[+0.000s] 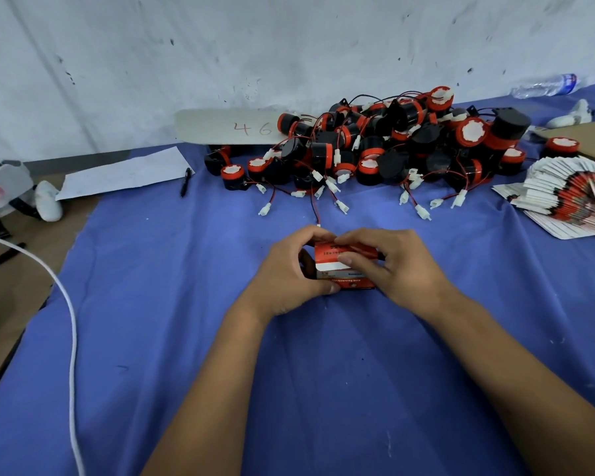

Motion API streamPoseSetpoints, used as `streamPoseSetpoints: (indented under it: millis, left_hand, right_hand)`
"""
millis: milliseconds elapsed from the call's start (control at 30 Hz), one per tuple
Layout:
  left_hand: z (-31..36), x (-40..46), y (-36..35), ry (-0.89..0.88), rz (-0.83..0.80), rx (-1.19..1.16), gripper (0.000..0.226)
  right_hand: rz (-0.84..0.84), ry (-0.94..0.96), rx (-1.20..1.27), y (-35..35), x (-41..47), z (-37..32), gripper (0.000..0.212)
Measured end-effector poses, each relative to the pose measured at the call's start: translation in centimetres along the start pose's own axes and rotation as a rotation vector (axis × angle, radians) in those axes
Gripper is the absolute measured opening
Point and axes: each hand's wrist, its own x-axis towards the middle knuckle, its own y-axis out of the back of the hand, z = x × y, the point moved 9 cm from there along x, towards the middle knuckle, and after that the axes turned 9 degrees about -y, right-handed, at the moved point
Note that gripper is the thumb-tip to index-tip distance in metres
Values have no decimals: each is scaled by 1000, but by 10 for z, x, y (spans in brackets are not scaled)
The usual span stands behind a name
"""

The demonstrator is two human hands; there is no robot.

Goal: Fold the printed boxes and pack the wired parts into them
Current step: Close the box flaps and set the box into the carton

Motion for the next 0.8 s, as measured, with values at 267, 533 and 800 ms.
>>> streamPoseSetpoints:
  millis: [267, 533, 800]
  left_hand:
    - [1, 2, -1, -23, 4, -36, 60]
    - [-6, 0, 5, 7, 26, -162, 43]
    - [-11, -3, 7, 82, 89, -324, 27]
  right_hand:
    - [87, 24, -59, 1, -1, -5, 26]
    - [25, 102, 18, -1, -3, -11, 23]
    - [-45, -82, 300, -6, -2, 7, 18]
